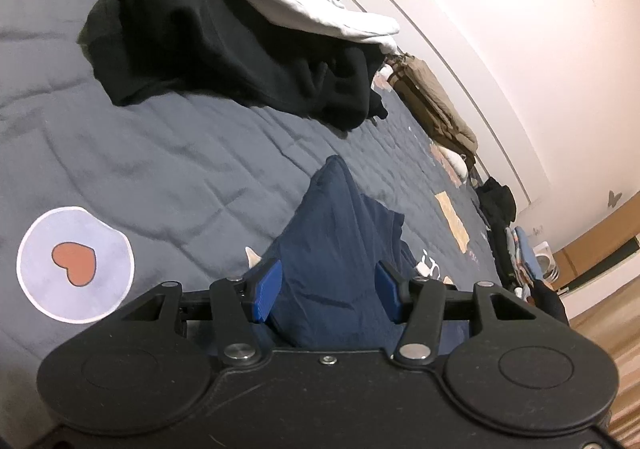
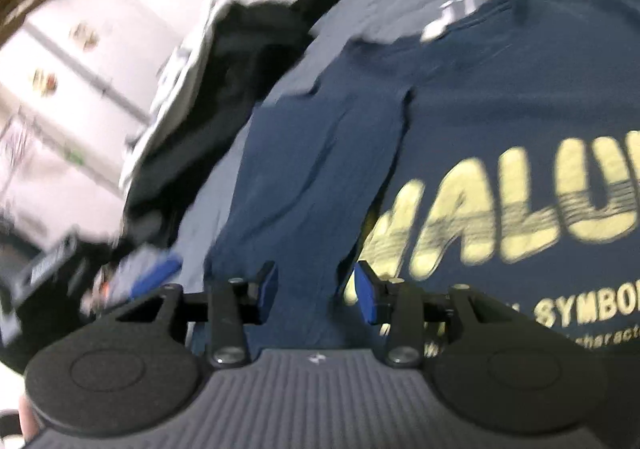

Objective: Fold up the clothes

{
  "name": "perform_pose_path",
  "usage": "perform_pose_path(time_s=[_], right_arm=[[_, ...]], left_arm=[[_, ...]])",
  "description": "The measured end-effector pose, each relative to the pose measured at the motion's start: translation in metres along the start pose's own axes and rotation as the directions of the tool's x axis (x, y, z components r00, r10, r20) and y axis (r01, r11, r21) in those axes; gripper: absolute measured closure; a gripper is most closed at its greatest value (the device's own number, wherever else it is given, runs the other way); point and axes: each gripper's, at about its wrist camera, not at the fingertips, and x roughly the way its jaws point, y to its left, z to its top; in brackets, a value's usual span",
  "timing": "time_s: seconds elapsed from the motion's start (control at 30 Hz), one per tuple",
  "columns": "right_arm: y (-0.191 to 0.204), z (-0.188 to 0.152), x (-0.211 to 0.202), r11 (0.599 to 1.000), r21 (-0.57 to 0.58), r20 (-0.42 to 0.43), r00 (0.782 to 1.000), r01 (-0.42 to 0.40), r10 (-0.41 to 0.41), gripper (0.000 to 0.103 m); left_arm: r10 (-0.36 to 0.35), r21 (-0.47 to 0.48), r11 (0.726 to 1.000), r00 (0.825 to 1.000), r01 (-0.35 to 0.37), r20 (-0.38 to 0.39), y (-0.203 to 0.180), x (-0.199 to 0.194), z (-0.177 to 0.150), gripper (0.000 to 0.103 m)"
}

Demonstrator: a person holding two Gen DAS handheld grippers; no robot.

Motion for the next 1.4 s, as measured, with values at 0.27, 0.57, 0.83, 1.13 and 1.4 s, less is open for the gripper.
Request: perform_pose_path(time_s=[0.27, 0.57, 0.83, 1.13, 1.4], right_arm=[[-0.01, 0.0, 0.022, 0.995, 0.095, -0.031, 0.999, 0.015, -0.012, 0.069], [-0.007, -0.004, 0.0, 0.994, 0.11, 0.006, 1.0, -0.015, 0.014, 0.103], [-0.005, 0.002, 0.016, 0.995, 0.1, 0.016, 1.0, 0.003, -0.005, 0.091], [-0.011, 0.003, 0.034, 0.99, 0.143, 0.0, 1.0, 0.001, -0.001, 0.081], [-0.005, 0.002, 0.011, 0.988, 0.151, 0.013, 0.999, -0.042, 0.04, 0.1]], left_arm=[[-0.001, -0.013, 1.0, 1.0, 0.001, -0.013, 0.003, 0.002, -0.001, 0.052], [0.015, 0.0, 1.0, 0.999, -0.015, -0.038, 0.006, 0.006, -0.002, 0.052], [0.006, 0.026, 1.0, 0.999, -0.005, -0.035, -0.001, 0.005, -0.006, 0.052], [0.002, -0.009, 1.0, 0.999, -0.002, -0.035, 0.003, 0.005, -0.001, 0.052], [0.015, -0.015, 1.0, 0.999, -0.016, -0.041, 0.004, 0.007, 0.0, 0.052]])
